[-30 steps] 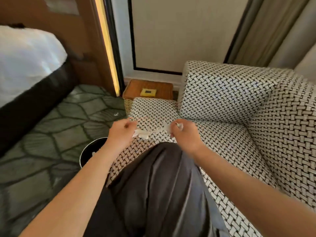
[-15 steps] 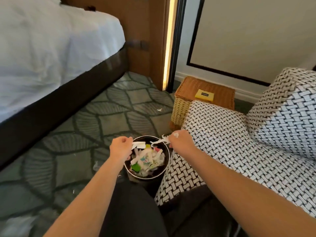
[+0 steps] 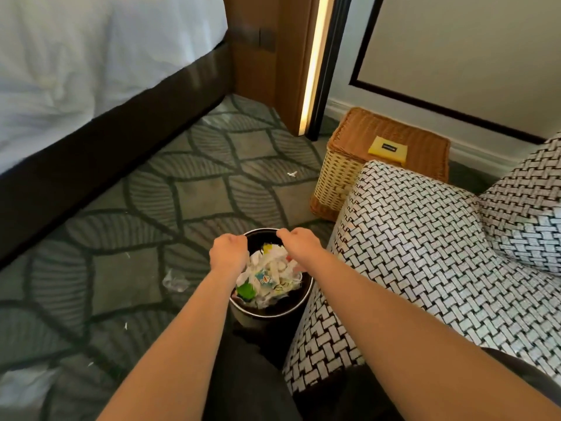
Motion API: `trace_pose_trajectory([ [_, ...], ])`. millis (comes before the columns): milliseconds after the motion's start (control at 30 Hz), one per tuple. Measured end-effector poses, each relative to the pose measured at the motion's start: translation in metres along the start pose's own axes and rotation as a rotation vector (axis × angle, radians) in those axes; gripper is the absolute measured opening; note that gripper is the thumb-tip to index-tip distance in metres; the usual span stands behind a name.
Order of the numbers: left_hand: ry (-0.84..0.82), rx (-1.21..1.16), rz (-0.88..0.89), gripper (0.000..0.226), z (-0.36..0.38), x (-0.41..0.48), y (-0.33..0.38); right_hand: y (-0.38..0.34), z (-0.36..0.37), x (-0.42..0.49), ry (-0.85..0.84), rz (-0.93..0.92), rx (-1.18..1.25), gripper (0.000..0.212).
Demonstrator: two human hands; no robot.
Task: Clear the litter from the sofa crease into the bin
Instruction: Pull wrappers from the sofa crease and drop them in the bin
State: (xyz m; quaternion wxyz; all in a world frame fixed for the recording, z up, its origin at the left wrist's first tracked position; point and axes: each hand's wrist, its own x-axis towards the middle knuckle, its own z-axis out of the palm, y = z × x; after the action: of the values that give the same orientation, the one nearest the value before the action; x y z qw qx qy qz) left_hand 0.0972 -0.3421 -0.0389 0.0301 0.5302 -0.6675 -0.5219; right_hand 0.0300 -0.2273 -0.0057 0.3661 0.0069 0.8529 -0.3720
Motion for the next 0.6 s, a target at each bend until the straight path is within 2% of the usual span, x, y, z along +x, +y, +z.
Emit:
trace_pose_trajectory([
  [233, -0.139, 0.094, 0.138, 0.021, -0.014, -0.040, 0.002, 0.008, -0.031, -0.034, -0.058, 0.024, 0.083, 0.032],
  [467, -0.465, 0.213, 0.329, 0.015, -0.018, -0.132, 0.036, 0.022, -0.092, -0.122, -0.094, -0.193, 0.031, 0.026],
  [600, -0.593, 0.358, 0.532, 0.019, -0.014, -0.194, 0.055, 0.050, -0.133, -0.171, -0.083, -0.267, 0.045, 0.025],
])
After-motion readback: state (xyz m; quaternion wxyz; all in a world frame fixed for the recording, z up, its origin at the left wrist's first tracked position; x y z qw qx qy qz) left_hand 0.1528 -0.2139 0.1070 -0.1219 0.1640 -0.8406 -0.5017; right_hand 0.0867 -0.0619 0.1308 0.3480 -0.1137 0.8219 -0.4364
